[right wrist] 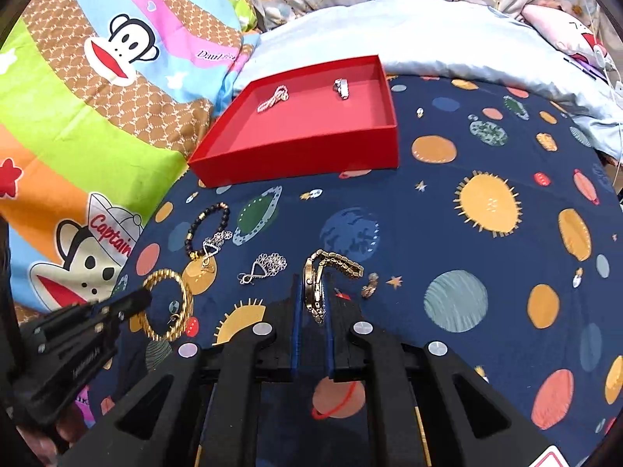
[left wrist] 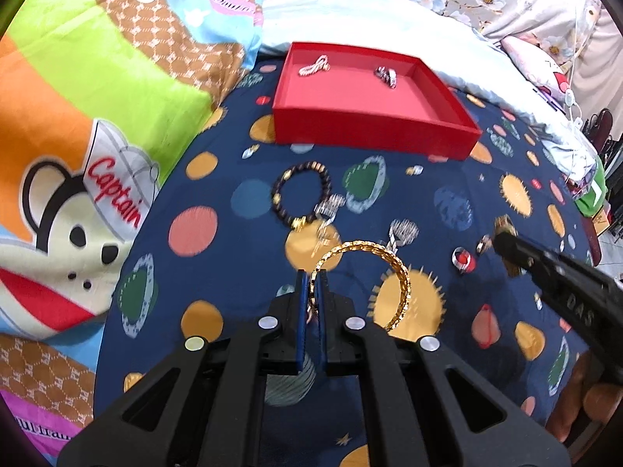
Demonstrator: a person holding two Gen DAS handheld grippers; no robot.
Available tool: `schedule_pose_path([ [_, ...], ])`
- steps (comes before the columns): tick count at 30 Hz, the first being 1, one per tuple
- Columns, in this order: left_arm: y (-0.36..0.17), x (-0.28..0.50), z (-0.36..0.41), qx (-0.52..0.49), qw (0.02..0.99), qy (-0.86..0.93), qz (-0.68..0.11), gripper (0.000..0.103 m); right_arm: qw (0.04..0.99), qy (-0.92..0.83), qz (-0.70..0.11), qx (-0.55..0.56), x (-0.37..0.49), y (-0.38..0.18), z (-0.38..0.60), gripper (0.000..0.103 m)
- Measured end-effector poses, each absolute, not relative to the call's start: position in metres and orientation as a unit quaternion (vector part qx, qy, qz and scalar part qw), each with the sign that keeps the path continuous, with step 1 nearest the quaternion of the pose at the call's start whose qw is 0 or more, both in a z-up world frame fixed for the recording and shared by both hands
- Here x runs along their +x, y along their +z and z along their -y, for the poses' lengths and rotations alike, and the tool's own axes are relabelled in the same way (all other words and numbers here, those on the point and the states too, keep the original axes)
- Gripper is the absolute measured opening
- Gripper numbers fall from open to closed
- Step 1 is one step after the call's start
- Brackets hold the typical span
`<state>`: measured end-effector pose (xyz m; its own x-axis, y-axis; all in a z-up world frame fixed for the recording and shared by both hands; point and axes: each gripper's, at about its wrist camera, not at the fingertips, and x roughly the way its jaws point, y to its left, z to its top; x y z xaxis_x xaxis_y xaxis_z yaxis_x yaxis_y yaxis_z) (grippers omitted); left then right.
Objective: Organize jewelry
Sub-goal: 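Lower both pieces into the red tray and open both tools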
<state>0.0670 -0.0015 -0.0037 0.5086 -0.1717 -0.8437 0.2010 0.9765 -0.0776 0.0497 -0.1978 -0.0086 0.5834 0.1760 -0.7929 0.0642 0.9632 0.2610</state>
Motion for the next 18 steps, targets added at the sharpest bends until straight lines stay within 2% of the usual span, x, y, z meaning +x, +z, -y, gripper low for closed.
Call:
schedule_pose_path([
  [8, 0.031, 0.117, 0.021, 0.011, 0.890, -0.116, -0.442, 0.004, 0.898, 0.035, -0.424, 0.112, 0.083, 0.023, 0.215, 0.008],
  [13, 0.052, 0.167, 0.036, 0.017, 0.906, -0.112, -0.408, 0.004, 0.911, 0.042, -0.399, 0.099, 0.140, 0.045, 0.225, 0.008],
  [18, 0.054, 0.227, 0.051, 0.026, 0.910, -0.107, -0.399, 0.004, 0.909, 0.051, -0.404, 0.093, 0.208, 0.042, 0.229, 0.009],
])
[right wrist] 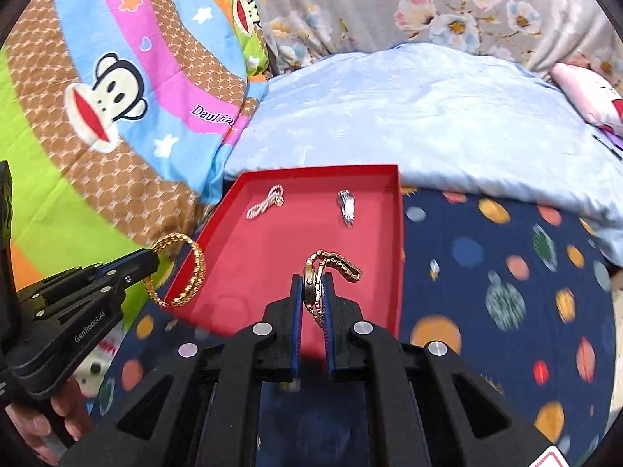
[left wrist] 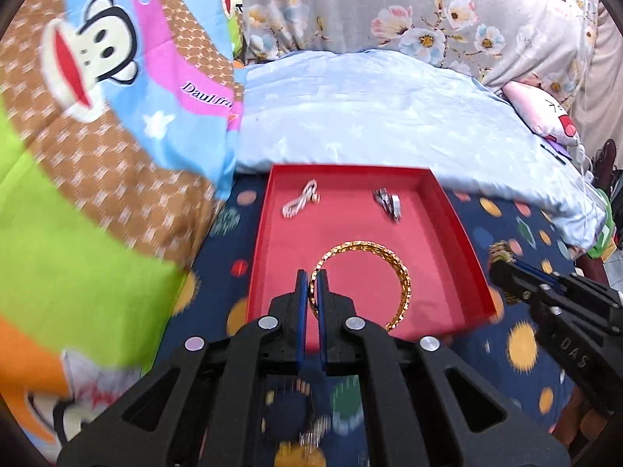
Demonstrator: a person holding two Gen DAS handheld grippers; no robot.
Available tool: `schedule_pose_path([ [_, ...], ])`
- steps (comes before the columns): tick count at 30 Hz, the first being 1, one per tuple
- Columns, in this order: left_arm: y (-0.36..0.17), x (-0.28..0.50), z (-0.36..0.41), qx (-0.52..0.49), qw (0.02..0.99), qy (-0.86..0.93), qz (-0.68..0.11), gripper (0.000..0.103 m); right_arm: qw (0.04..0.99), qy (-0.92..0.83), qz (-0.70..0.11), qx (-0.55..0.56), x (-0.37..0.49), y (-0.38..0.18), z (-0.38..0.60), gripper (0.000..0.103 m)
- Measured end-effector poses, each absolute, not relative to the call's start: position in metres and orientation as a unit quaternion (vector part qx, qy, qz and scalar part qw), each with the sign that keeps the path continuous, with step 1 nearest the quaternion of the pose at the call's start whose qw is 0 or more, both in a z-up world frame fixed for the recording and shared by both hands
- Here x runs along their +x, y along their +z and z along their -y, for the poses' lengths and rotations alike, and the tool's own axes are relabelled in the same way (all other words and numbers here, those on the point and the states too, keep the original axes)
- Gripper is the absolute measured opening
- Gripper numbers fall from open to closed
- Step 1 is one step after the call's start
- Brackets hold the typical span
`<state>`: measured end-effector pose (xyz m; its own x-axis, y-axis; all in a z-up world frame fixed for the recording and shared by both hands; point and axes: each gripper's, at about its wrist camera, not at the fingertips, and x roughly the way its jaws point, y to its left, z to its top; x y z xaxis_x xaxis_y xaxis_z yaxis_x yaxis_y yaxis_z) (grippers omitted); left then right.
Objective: Organize jewelry
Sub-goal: 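Lower both pieces into the red tray and open both tools, then move both open tools back over the remaining jewelry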
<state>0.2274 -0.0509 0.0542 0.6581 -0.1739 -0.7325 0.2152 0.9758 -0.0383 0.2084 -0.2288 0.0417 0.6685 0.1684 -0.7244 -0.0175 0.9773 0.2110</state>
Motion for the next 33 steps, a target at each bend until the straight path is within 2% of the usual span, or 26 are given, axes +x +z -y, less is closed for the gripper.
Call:
schedule_pose_path([
  [6, 0.028, 0.293, 0.068, 0.026, 0.900, -0.099, -0.423, 0.004, 0.895, 0.049, -0.433, 0.094, 0.275, 0.012, 0.237, 0.009],
  [15, -0.014, 0.337, 0.079, 0.033, 0.886, -0.090, -0.453, 0.007, 0.882, 0.041, -0.462, 0.085, 0.312, -0.025, 0.241, 0.010],
  [16, -0.016, 0.340, 0.080, 0.033, 0.886, -0.090, -0.453, 0.008, 0.884, 0.038, -0.460, 0.080, 0.312, -0.023, 0.240, 0.013],
  [17, -0.017, 0.340, 0.080, 0.035, 0.888, -0.084, -0.452, 0.011, 0.886, 0.032, -0.457, 0.070, 0.311, -0.021, 0.239, 0.022],
  [19, -0.014, 0.338, 0.077, 0.038, 0.891, -0.074, -0.445, 0.030, 0.896, 0.020, -0.441, 0.056, 0.304, -0.012, 0.238, 0.034],
  [23, 0.005, 0.319, 0.066, 0.037, 0.906, -0.069, -0.417, 0.038, 0.905, 0.015, -0.421, 0.057, 0.277, 0.008, 0.241, 0.042],
  [25, 0.014, 0.304, 0.059, 0.041, 0.910, -0.068, -0.408, 0.046, 0.908, 0.014, -0.414, 0.057, 0.258, 0.017, 0.242, 0.045],
  [28, 0.022, 0.276, 0.044, 0.027, 0.909, -0.069, -0.410, 0.048, 0.911, 0.007, -0.407, 0.061, 0.219, 0.024, 0.243, 0.051],
  [33, 0.017, 0.222, 0.018, 0.012, 0.902, -0.062, -0.426, 0.048, 0.903, -0.003, -0.420, 0.086, 0.150, 0.017, 0.248, 0.053],
])
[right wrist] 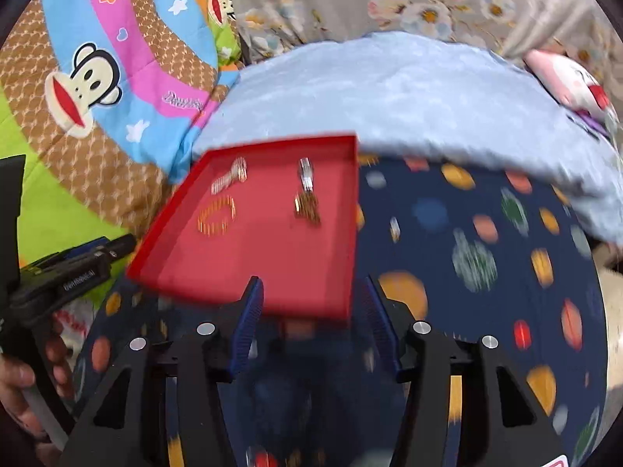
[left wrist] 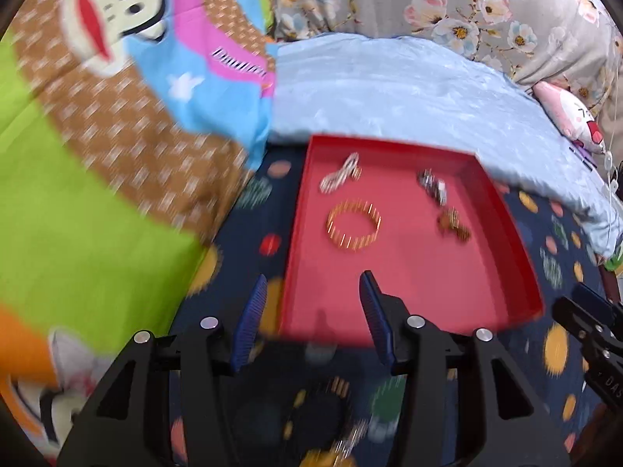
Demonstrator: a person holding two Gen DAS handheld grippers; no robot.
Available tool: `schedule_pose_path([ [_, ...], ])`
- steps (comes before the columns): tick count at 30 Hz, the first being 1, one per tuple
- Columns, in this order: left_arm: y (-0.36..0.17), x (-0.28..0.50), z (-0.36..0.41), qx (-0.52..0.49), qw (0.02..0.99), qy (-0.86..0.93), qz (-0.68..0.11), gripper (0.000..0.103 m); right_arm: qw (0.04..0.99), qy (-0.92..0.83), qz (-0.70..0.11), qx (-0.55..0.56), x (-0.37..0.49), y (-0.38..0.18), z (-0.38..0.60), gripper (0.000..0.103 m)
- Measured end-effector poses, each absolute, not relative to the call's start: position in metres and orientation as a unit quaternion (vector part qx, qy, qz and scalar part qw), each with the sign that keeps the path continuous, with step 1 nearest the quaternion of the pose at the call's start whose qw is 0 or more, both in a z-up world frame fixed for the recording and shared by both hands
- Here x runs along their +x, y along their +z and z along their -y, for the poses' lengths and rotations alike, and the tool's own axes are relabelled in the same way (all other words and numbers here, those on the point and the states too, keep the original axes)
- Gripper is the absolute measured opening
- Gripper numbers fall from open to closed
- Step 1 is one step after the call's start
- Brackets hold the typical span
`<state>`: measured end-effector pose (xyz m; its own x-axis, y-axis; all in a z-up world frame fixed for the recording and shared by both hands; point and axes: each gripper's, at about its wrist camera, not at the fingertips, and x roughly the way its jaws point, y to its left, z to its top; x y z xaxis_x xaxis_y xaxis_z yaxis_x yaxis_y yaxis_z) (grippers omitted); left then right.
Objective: Organize jewelry
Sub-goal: 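Move both open tools back over the remaining jewelry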
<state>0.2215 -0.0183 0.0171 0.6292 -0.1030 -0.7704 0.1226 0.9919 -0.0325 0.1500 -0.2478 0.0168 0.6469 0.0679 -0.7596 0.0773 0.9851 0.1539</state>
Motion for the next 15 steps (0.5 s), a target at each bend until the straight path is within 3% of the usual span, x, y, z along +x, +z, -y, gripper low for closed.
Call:
schedule_pose_path([
  [15, -0.027, 0.102, 0.010, 0.010, 0.864, -0.086, -0.495, 0.048, 0.869, -0.009, -0.483, 0.107, 0.037, -0.036, 0.224, 0.053],
])
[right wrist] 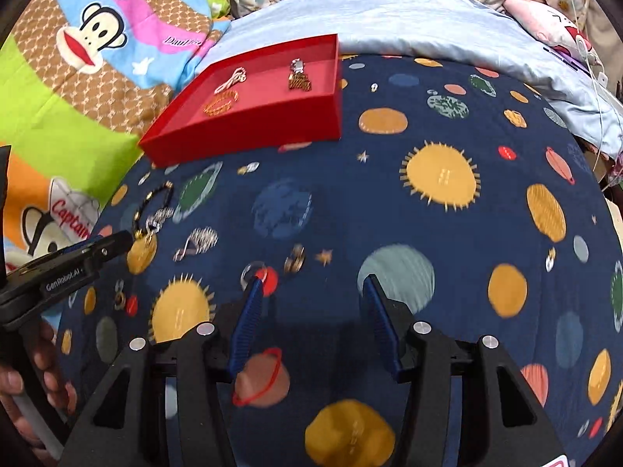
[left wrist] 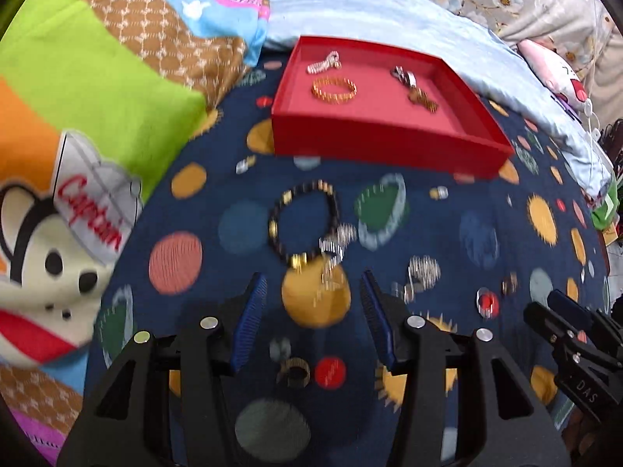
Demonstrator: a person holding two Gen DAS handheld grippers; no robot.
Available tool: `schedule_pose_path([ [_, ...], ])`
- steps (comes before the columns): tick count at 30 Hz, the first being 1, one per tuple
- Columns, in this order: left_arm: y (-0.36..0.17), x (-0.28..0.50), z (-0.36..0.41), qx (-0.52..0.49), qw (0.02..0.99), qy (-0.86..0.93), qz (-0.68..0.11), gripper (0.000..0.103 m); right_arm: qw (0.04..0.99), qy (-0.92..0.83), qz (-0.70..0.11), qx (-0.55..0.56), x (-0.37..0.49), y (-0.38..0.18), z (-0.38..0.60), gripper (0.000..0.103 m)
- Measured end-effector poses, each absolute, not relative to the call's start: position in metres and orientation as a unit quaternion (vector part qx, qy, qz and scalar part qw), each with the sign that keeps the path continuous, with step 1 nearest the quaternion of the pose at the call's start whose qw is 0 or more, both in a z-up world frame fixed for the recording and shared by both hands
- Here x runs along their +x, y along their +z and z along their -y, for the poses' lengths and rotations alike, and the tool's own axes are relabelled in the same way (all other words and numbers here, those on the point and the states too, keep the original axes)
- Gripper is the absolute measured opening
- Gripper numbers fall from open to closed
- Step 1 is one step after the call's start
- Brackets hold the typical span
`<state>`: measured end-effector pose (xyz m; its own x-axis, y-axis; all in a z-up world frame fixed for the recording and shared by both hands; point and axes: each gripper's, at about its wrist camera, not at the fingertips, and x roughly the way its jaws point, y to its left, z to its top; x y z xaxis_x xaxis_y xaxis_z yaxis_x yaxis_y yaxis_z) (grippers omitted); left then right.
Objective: Organize jewelry
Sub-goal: 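Move both open tools back over the remaining jewelry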
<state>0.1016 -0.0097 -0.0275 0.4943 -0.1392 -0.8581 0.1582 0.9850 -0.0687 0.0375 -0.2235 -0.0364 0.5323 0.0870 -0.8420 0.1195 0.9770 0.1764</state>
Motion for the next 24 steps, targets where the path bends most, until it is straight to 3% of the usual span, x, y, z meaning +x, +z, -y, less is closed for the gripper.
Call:
schedule_pose_path([
  [24, -0.050, 0.053, -0.031, -0.013, 0.853, -0.068, -0.517, 0.048, 0.866, 0.016, -0.491, 0.098, -0.006, -0.039, 0.188, 0.053],
])
